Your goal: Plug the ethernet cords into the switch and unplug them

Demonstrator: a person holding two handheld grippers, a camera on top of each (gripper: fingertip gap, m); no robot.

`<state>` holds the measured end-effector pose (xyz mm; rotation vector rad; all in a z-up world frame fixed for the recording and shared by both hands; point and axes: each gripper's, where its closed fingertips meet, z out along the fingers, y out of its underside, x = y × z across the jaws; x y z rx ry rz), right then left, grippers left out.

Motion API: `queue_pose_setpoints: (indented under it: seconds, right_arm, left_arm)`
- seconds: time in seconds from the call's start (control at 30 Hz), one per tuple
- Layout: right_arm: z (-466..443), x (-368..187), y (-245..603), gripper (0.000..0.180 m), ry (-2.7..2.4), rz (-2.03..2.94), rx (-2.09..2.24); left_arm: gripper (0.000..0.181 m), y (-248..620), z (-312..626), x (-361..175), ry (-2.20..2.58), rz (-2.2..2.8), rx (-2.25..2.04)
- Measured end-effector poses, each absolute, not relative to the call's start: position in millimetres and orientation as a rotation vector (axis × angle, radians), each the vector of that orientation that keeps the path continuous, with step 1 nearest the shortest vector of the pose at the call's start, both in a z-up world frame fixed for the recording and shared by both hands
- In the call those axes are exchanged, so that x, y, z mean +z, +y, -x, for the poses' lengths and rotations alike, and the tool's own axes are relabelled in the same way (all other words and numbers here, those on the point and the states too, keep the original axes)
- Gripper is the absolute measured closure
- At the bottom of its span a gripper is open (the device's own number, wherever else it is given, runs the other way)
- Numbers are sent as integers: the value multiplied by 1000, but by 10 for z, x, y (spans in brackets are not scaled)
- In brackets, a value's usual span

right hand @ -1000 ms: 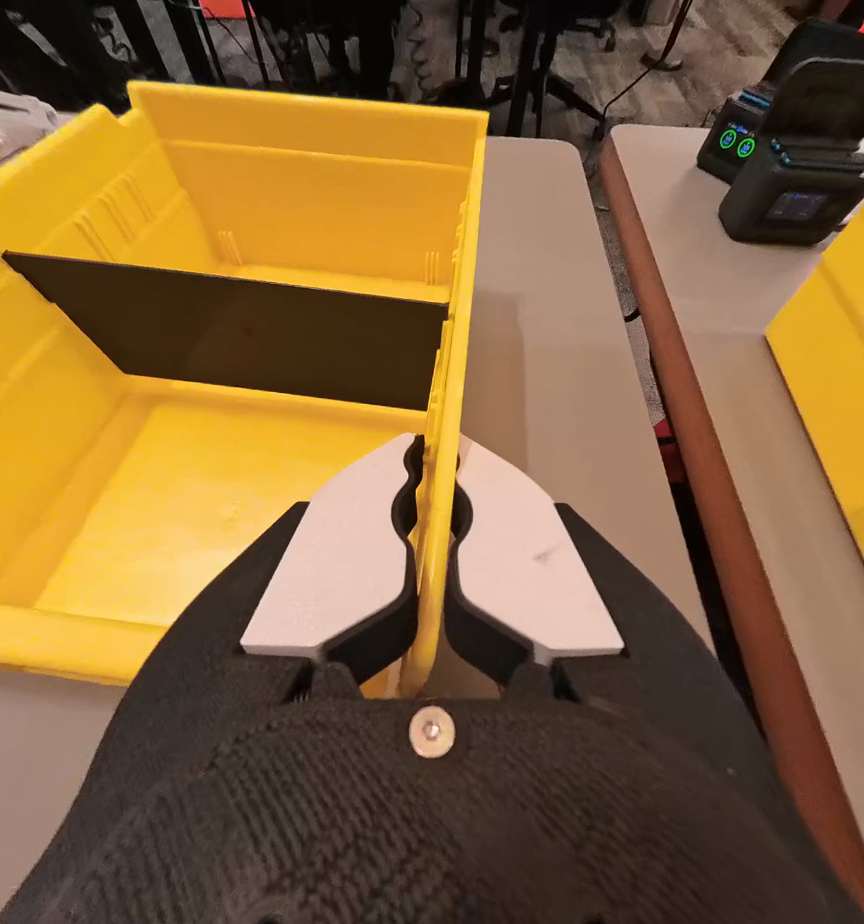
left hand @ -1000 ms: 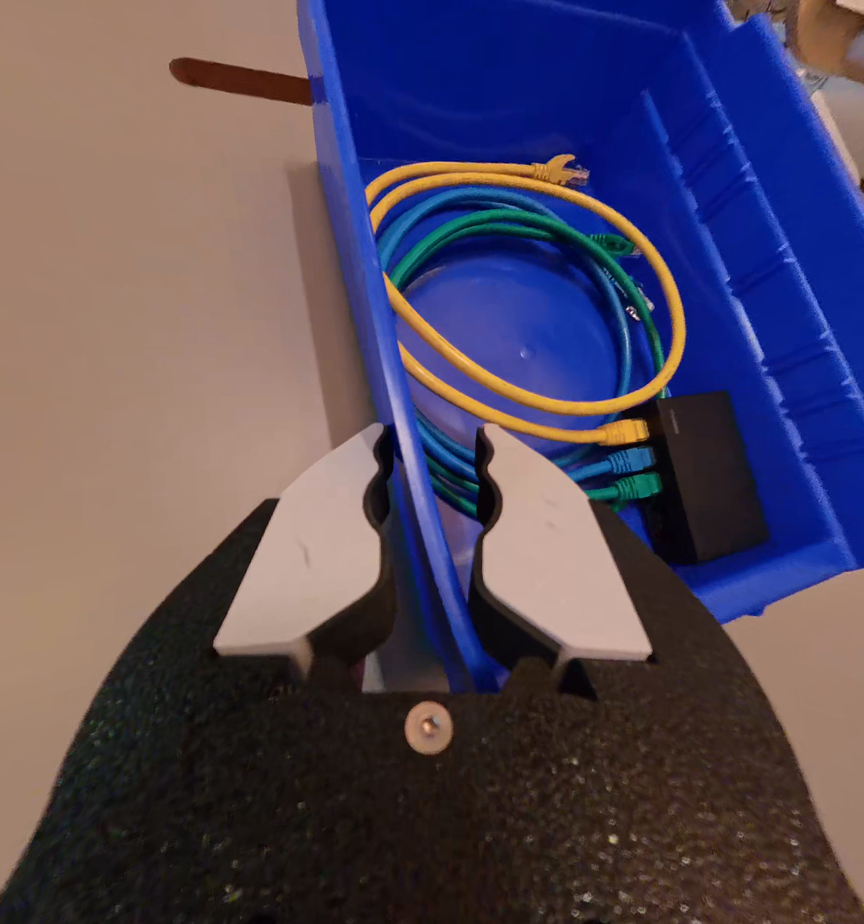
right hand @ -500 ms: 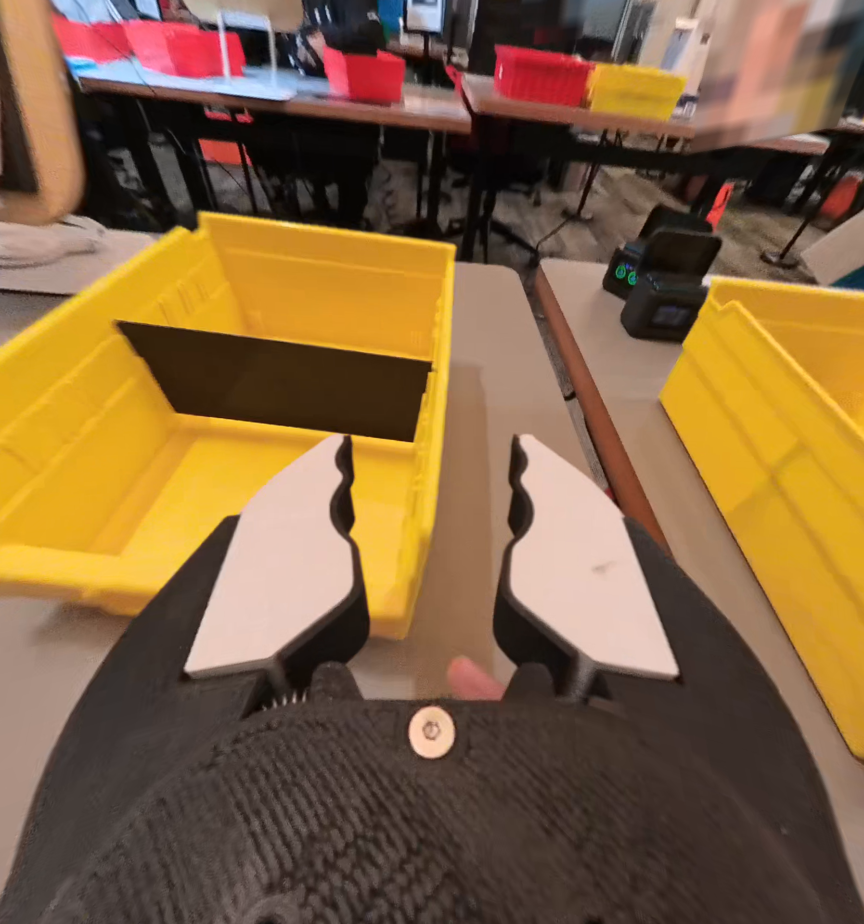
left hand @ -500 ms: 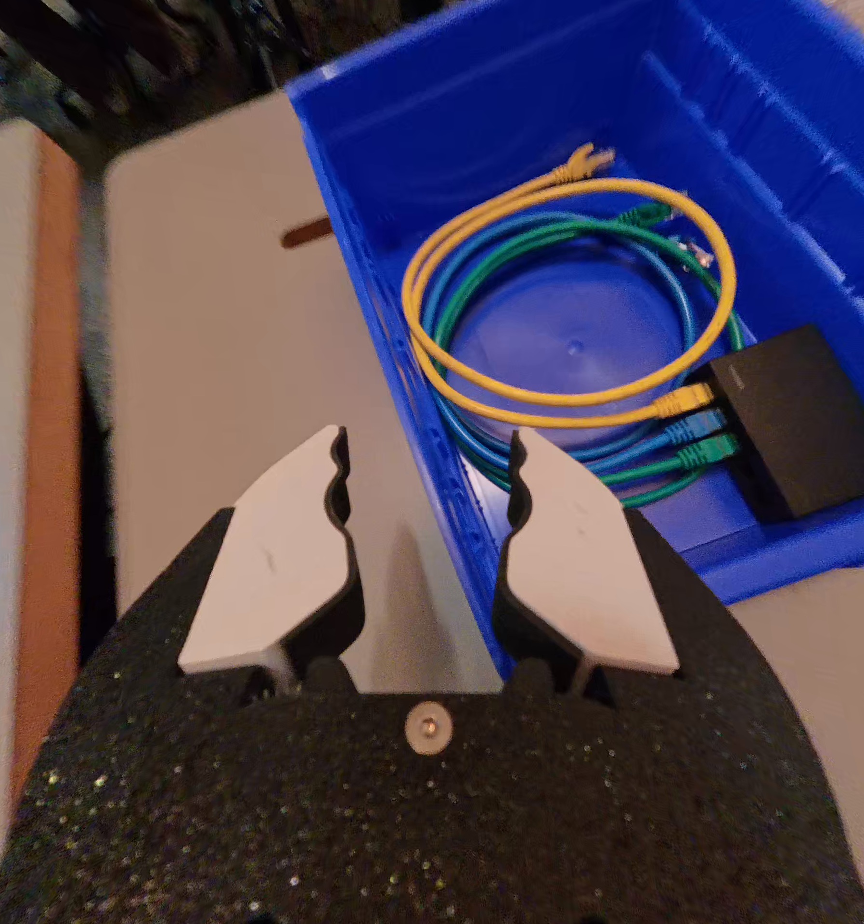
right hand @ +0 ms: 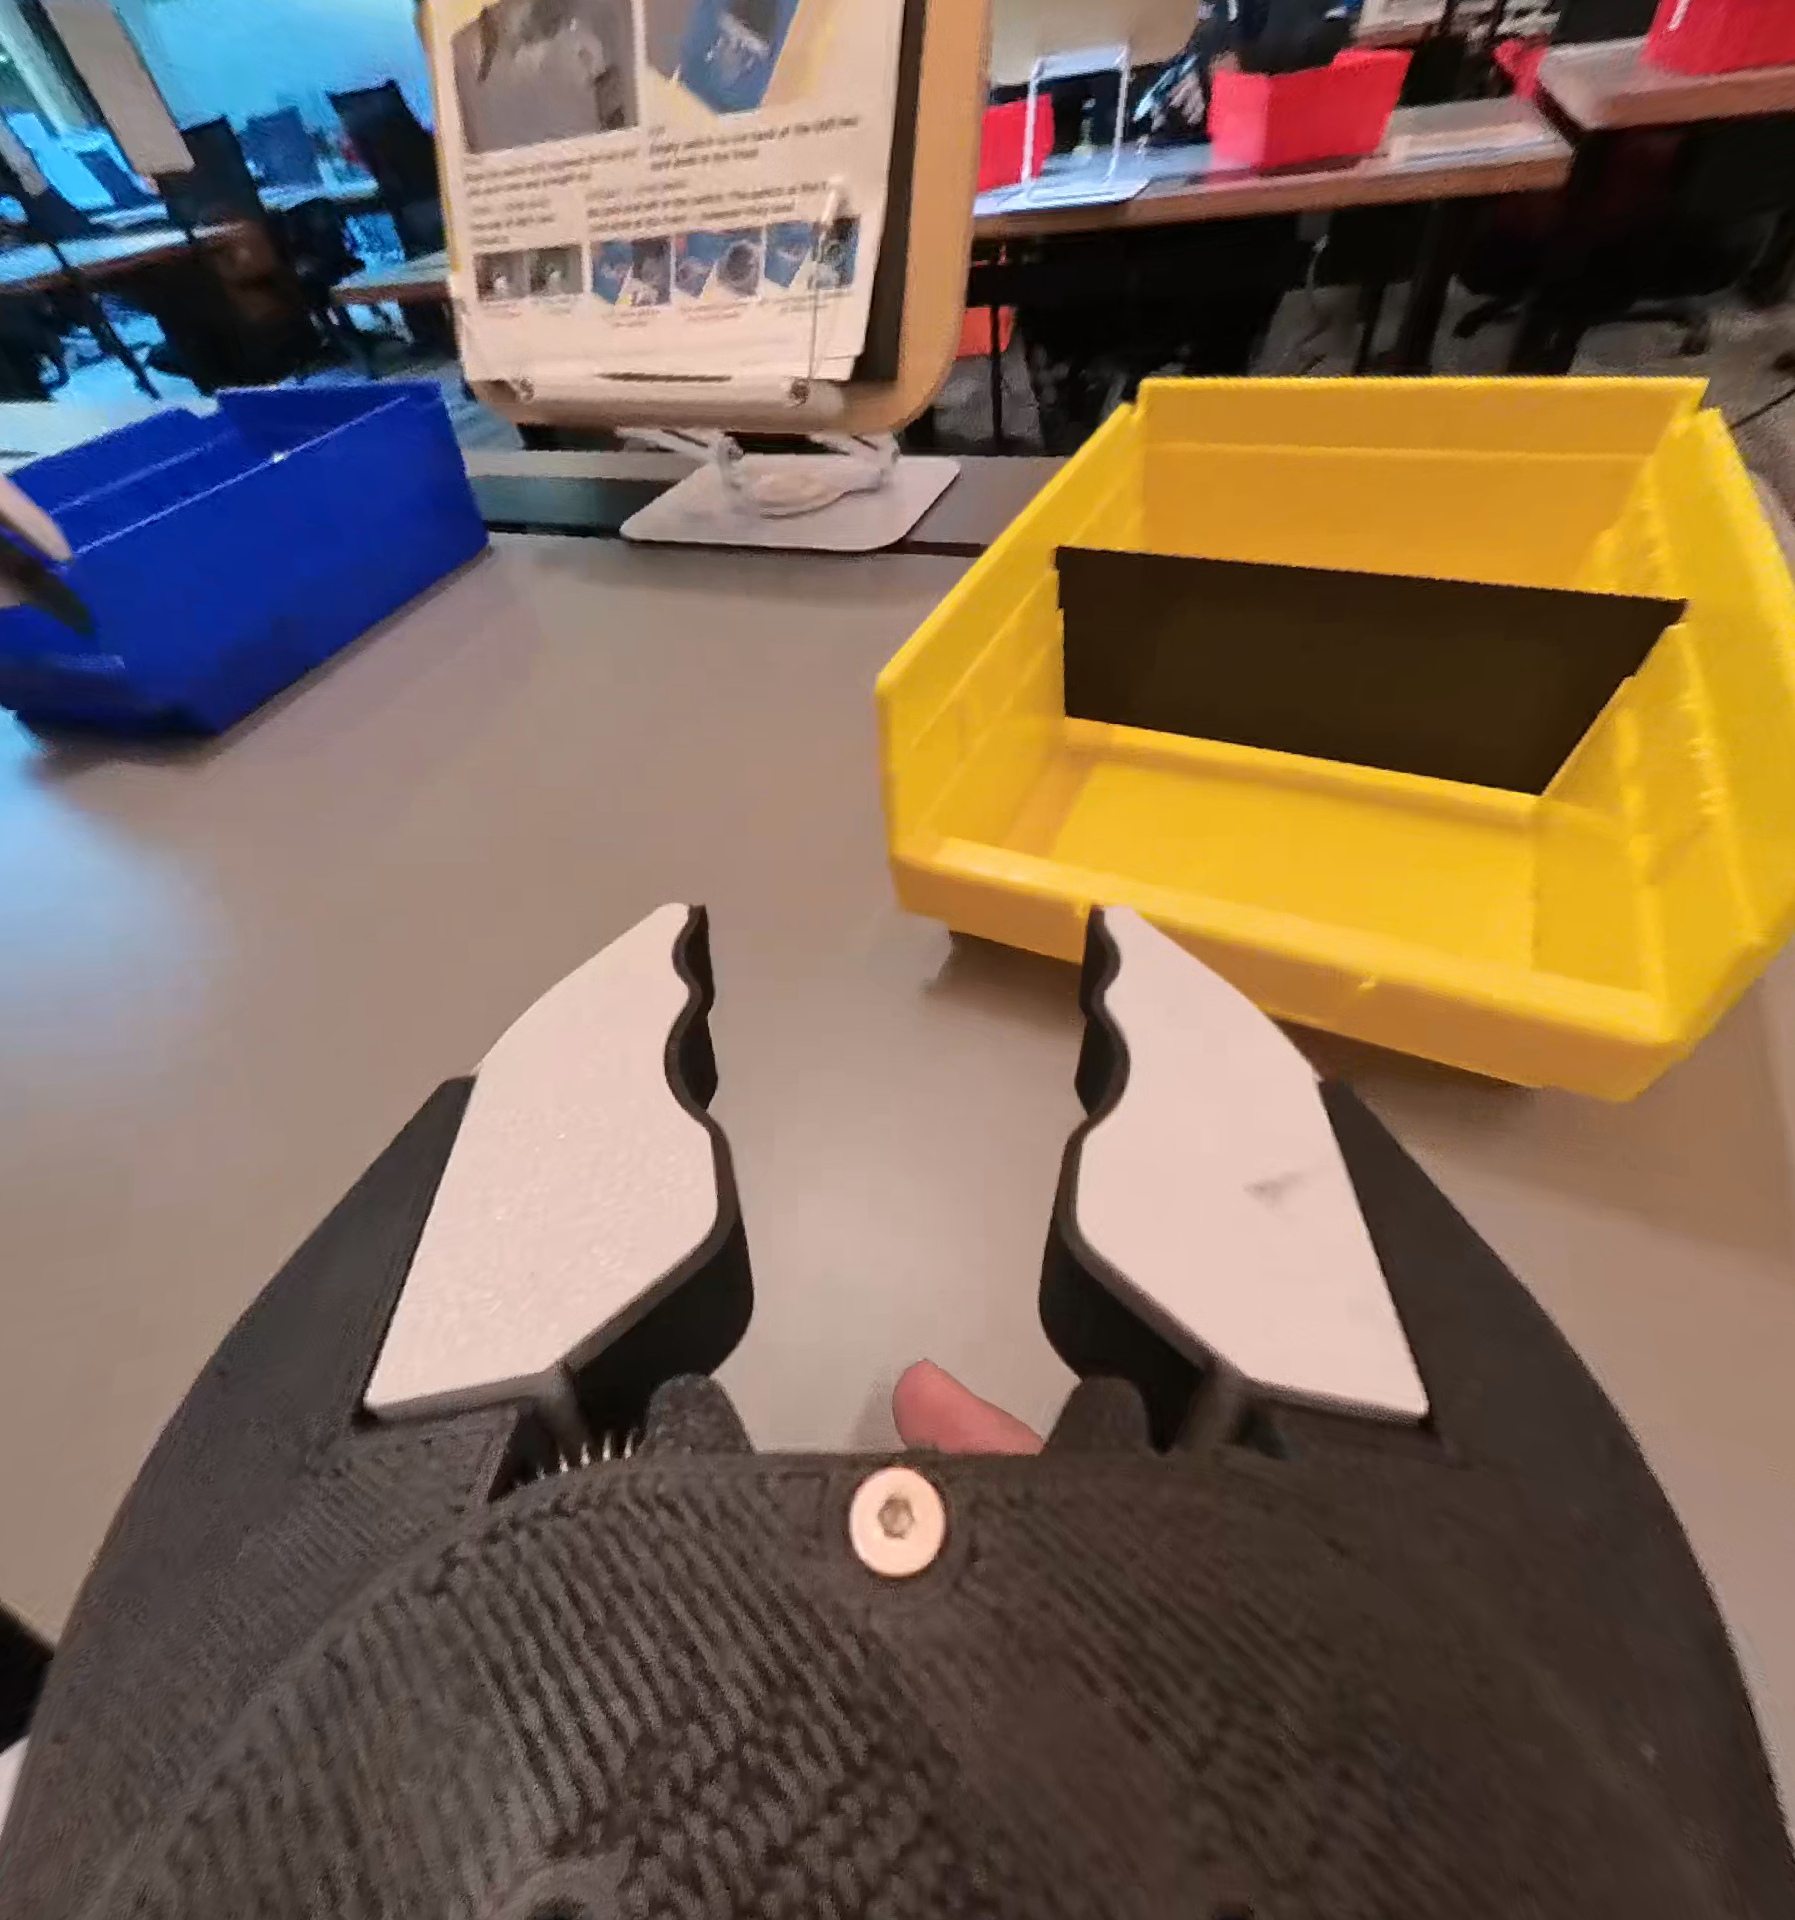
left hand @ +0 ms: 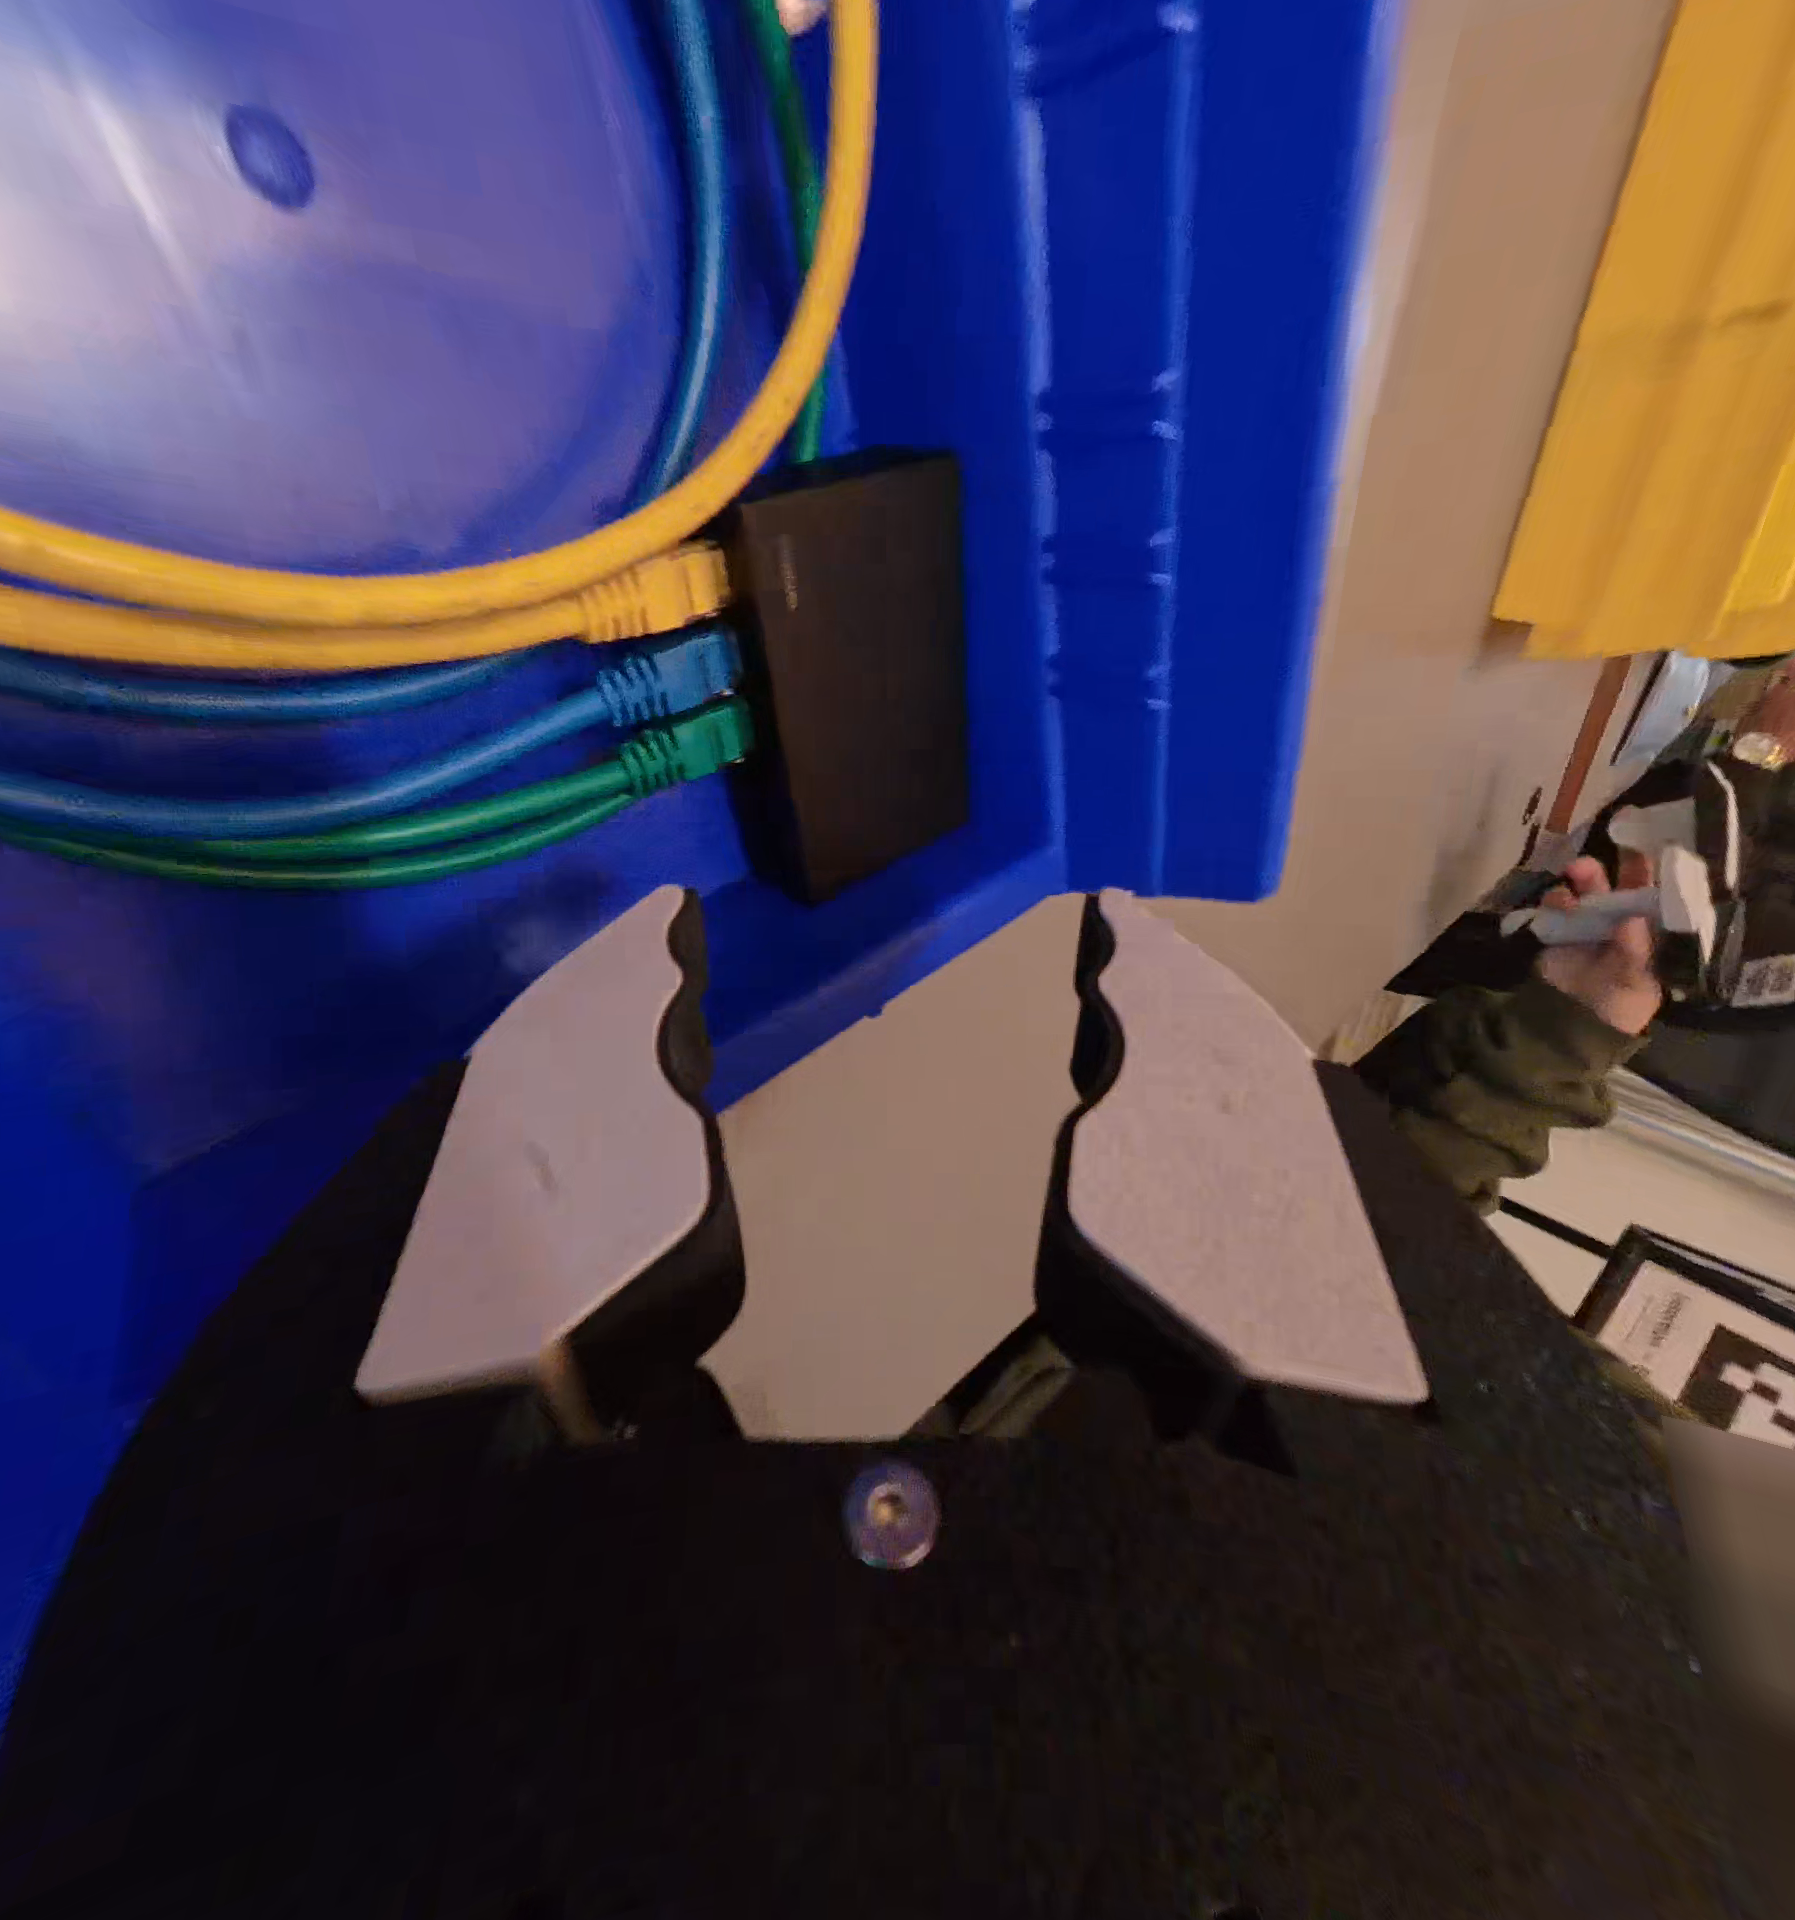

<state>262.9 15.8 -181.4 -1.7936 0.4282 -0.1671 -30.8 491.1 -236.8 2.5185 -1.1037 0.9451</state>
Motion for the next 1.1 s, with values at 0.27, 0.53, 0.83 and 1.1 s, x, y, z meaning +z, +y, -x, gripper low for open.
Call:
queue_pose_setpoints:
  seconds: [0.27, 0.53, 0.83, 1.1]
  right_arm:
    - [-2523, -1792, 182, 115, 378, 1766, -73]
    - [-2546, -1792, 124, 116, 364, 1764, -76]
    - [-2559, -1876, 146, 116, 377, 1775, -50]
    - [-2575, -1988, 177, 116, 394, 1797, -24]
  left_arm:
    - [122, 4871, 97, -2577, -940, -2517, 910]
    - [149, 4927, 196, -2734, -1060, -2523, 584]
    - [148, 4902, 191, -2768, -973, -2494, 589]
    - [144, 4909, 114, -2740, -932, -2468, 651]
